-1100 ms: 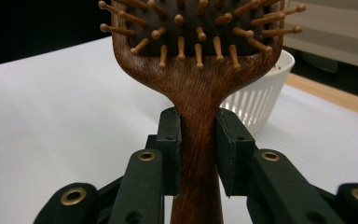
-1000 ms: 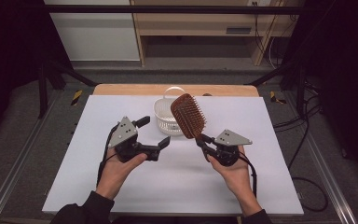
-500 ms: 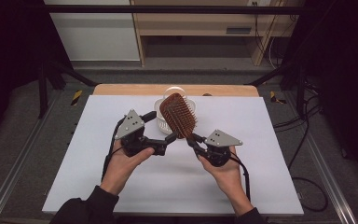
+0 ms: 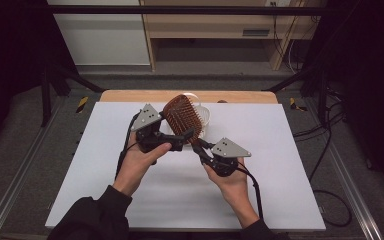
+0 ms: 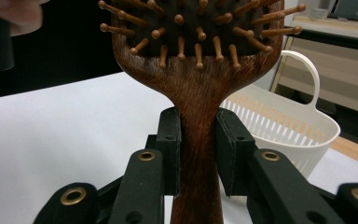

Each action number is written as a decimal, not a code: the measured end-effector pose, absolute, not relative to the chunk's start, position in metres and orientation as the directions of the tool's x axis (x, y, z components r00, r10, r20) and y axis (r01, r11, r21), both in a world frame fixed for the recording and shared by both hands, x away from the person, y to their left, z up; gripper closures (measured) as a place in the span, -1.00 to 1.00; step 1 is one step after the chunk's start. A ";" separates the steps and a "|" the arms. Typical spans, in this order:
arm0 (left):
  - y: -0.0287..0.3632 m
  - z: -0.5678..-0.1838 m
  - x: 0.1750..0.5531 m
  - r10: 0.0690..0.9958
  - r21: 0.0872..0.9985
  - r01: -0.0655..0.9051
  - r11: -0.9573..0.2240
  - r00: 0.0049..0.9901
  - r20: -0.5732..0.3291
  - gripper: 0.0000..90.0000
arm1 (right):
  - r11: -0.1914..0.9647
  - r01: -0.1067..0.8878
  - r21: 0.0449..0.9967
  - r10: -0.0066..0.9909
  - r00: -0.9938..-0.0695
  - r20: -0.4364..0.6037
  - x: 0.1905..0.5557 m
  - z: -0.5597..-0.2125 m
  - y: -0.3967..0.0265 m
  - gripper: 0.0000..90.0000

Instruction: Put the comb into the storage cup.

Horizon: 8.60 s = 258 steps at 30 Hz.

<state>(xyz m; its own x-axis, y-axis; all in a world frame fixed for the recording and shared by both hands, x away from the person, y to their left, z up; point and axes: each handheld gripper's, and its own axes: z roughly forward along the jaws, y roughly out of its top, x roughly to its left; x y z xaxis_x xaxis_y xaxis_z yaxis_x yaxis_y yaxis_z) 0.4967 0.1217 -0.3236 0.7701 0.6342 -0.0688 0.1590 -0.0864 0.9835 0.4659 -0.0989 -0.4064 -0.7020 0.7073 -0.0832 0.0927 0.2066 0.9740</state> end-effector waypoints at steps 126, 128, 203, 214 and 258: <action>0.150 -0.254 0.549 0.722 0.969 0.179 0.171 0.646 -0.247 0.15 | 0.173 0.162 0.971 0.828 -0.559 -0.054 0.424 -0.464 -0.227 -0.90; 0.150 -0.254 0.553 0.728 0.969 0.179 0.171 0.639 -0.246 0.15 | 0.170 0.164 0.972 0.828 -0.559 -0.051 0.424 -0.464 -0.227 -0.90; 0.135 -0.289 0.588 0.765 0.971 0.179 0.161 0.599 -0.237 0.13 | 0.108 0.153 0.982 0.836 -0.549 -0.006 0.424 -0.463 -0.233 -0.91; 0.135 -0.292 0.593 0.761 0.967 0.181 0.178 0.598 -0.252 0.13 | 0.098 0.157 0.983 0.836 -0.549 0.005 0.423 -0.463 -0.232 -0.91; 0.132 -0.310 0.598 0.768 0.970 0.172 0.172 0.594 -0.241 0.13 | 0.084 0.155 0.984 0.838 -0.545 0.014 0.424 -0.462 -0.233 -0.92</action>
